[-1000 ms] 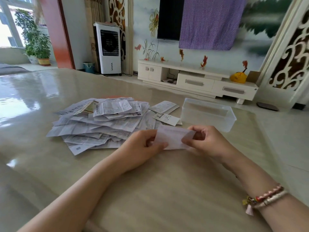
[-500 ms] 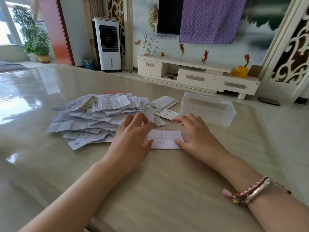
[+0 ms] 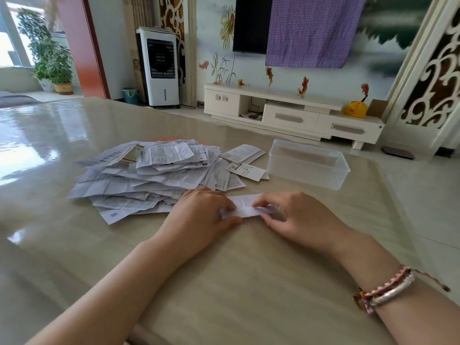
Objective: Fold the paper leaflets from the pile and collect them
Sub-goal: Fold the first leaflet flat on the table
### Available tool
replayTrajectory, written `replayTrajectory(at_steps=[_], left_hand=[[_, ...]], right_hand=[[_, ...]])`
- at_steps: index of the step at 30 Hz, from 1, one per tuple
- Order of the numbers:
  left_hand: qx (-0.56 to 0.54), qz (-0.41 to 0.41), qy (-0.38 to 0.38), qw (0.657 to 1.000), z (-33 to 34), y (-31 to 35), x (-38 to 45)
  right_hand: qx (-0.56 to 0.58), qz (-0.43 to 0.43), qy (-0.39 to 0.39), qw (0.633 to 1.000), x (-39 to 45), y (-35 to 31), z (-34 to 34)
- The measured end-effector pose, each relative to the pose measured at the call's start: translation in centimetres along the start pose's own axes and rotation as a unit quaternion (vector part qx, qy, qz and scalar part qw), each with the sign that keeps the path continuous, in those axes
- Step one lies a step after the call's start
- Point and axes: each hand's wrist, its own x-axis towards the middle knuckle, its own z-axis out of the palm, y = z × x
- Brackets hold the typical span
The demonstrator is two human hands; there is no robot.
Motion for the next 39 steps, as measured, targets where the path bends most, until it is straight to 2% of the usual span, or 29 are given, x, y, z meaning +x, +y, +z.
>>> replayTrajectory(at_steps=[4,8,13,18,21,24,27,29,36,39], left_hand=[[-0.015,-0.015,0.044,0.999,-0.2,0.6,-0.2],[-0.036,-0.036,0.046,0.998,-0.3,0.8,-0.3],[-0.073,-0.065,0.052,0.994,-0.1,0.5,0.0],[-0.006,-0.024,0.009,1.0,0.6,0.0,0.0],[0.035,0.022,0.021,0.999,0.7,-0.2,-0.1],[0.036,0.068,0.024,0.997,0.8,-0.3,-0.2],[0.018,0.08,0.017,0.996,0.9,-0.5,-0.4],[0.012,0.079,0.012,0.997,0.9,-0.5,-0.4],[0.011,0.085,0.033,0.996,0.9,-0.5,-0.3],[-0.022,0.08,0.022,0.996,1.0,-0.5,-0.2]], right_hand=[[0.054,0.008,0.043,0.998,0.1,0.0,0.4],[0.125,0.034,0.052,0.99,0.0,0.1,0.3],[0.162,0.069,0.075,0.982,0.3,-0.1,0.5],[0.053,0.075,0.031,0.995,1.0,0.3,1.7],[0.011,0.085,0.015,0.996,1.0,0.2,1.6],[0.038,0.045,0.018,0.998,0.4,0.2,1.1],[0.097,0.008,-0.024,0.995,-0.1,0.1,0.2],[0.077,-0.003,-0.042,0.996,-0.2,0.1,-0.3],[-0.062,-0.056,-0.004,0.997,0.0,-0.6,-0.3],[-0.051,-0.066,0.035,0.996,0.0,-1.1,-0.4]])
